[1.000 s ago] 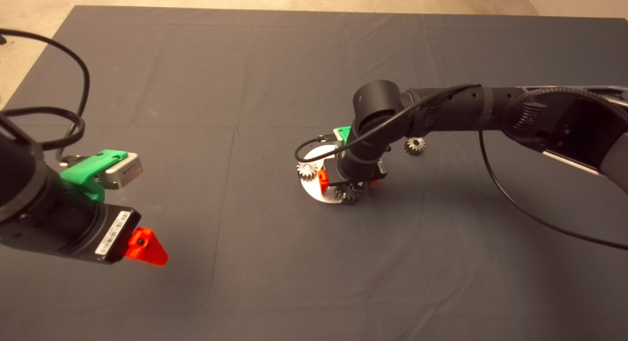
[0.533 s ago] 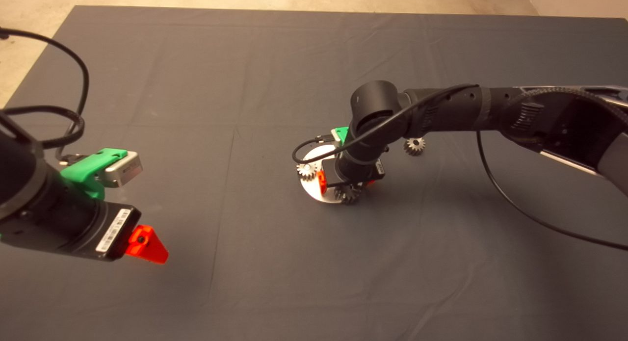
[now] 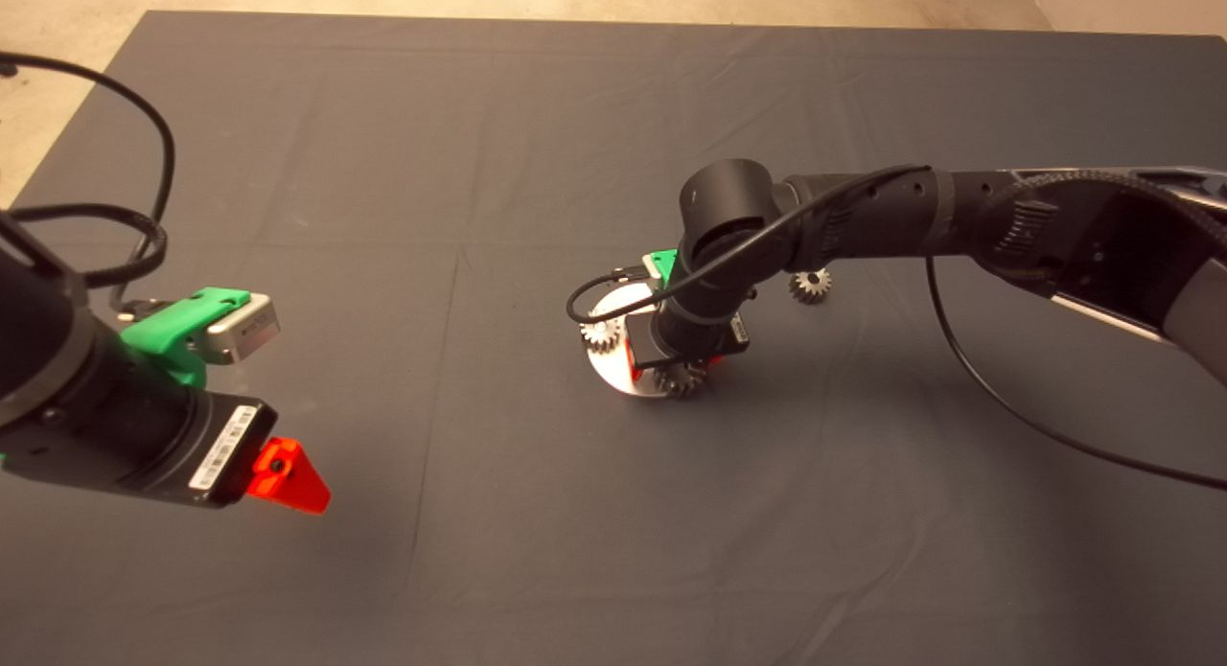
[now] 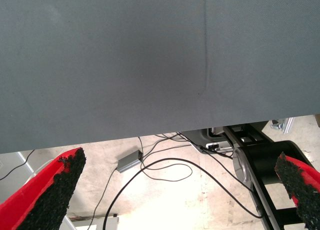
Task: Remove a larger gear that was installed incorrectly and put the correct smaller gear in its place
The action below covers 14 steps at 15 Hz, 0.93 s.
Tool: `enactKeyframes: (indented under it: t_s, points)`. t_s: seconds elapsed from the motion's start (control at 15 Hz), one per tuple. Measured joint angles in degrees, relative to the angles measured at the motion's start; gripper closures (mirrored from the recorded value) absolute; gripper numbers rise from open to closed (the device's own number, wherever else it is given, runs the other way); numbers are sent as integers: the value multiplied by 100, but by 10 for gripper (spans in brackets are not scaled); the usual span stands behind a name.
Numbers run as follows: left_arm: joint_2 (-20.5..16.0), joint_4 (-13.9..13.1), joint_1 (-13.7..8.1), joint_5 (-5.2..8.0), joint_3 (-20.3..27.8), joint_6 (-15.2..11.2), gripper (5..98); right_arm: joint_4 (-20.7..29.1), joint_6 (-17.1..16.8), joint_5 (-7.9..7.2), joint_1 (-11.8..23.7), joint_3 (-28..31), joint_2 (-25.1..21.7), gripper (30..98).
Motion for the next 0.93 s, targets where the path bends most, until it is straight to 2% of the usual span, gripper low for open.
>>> enactKeyframes:
  t_s: [0.27,0.4,0.67,0.8,0.93]
  points:
    - [0,0,0,-1,0,-1,58,0,0,2,1,0,0,626]
    - [1,0,0,-1,-1,-1,58,2,0,7,0,0,0,633]
    - [6,-2,0,0,-44,-1,58,0,1,-29,0,0,-1,723]
    - [4,0,0,0,-48,-1,58,0,0,-33,0,0,0,731]
    - [4,0,0,-1,-50,-1,58,0,0,-50,0,-1,0,767]
